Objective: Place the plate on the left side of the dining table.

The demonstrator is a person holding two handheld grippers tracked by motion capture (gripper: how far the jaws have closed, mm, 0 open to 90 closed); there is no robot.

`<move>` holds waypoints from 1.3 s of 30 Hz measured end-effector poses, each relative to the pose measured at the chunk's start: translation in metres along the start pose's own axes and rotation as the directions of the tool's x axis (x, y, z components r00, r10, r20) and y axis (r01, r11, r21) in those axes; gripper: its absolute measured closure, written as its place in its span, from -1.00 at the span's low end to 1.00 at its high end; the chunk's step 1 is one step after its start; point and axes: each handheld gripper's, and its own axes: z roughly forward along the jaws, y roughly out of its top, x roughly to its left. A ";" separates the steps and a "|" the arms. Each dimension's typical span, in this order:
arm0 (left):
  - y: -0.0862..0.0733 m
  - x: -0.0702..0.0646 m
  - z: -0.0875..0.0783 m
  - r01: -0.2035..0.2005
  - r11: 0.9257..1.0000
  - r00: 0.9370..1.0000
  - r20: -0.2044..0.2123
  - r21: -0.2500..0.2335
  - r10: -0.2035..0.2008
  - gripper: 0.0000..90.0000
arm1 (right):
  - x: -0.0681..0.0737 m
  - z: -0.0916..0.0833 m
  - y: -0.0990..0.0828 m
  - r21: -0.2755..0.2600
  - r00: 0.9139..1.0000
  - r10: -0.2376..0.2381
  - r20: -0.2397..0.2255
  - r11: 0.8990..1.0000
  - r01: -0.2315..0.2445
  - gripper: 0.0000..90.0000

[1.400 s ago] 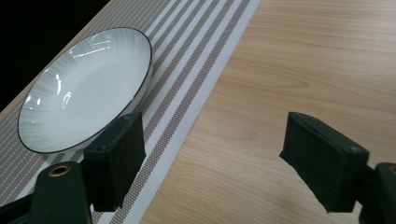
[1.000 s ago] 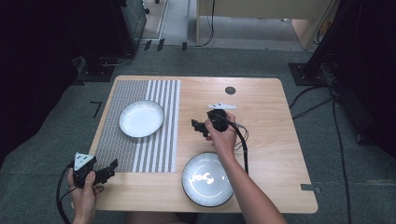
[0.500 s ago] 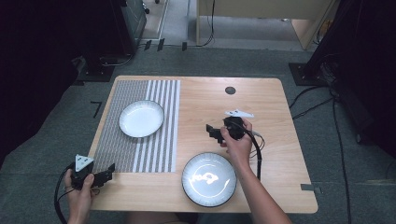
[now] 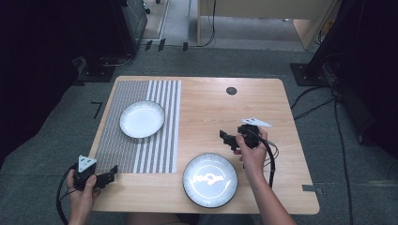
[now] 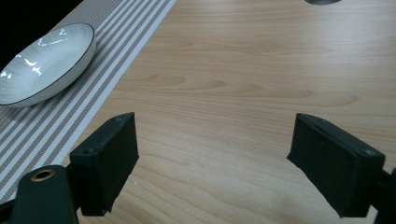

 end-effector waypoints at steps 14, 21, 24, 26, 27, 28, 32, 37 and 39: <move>0.000 -0.001 0.000 -0.006 1.000 1.000 -0.006 0.004 0.006 -0.73 | -0.038 -0.032 -0.024 -0.017 0.996 0.058 0.065 0.998 -0.057 -0.66; 0.000 -0.001 0.000 -0.006 1.000 1.000 -0.006 0.004 0.006 -0.73 | -0.059 -0.047 -0.038 -0.021 0.991 0.091 0.100 0.996 -0.089 -0.66; 0.000 -0.001 0.000 -0.007 1.000 1.000 -0.006 0.005 0.007 -0.73 | -0.067 -0.053 -0.043 -0.021 0.988 0.104 0.116 0.995 -0.102 -0.66; 0.000 -0.001 0.000 -0.006 1.000 1.000 -0.006 0.004 0.006 -0.73 | -0.073 -0.056 -0.047 -0.018 0.985 0.113 0.129 0.994 -0.111 -0.65; 0.000 -0.001 0.000 -0.006 1.000 1.000 -0.006 0.004 0.006 -0.74 | -0.076 -0.058 -0.050 -0.019 0.984 0.116 0.134 0.993 -0.115 -0.65; 0.000 -0.001 0.000 -0.006 1.000 1.000 -0.007 0.004 0.006 -0.73 | -0.078 -0.060 -0.052 -0.017 0.982 0.125 0.140 0.992 -0.124 -0.66; 0.000 -0.001 0.000 -0.006 1.000 1.000 -0.006 0.004 0.006 -0.74 | -0.089 -0.069 -0.061 -0.013 0.976 0.145 0.163 0.989 -0.145 -0.66; 0.000 -0.001 0.000 -0.006 1.000 1.000 -0.006 0.005 0.006 -0.74 | -0.102 -0.081 -0.069 -0.017 0.967 0.165 0.195 0.986 -0.164 -0.66; 0.000 -0.001 0.000 -0.006 1.000 1.000 -0.006 0.005 0.006 -0.73 | -0.107 -0.086 -0.072 -0.020 0.964 0.171 0.205 0.985 -0.170 -0.66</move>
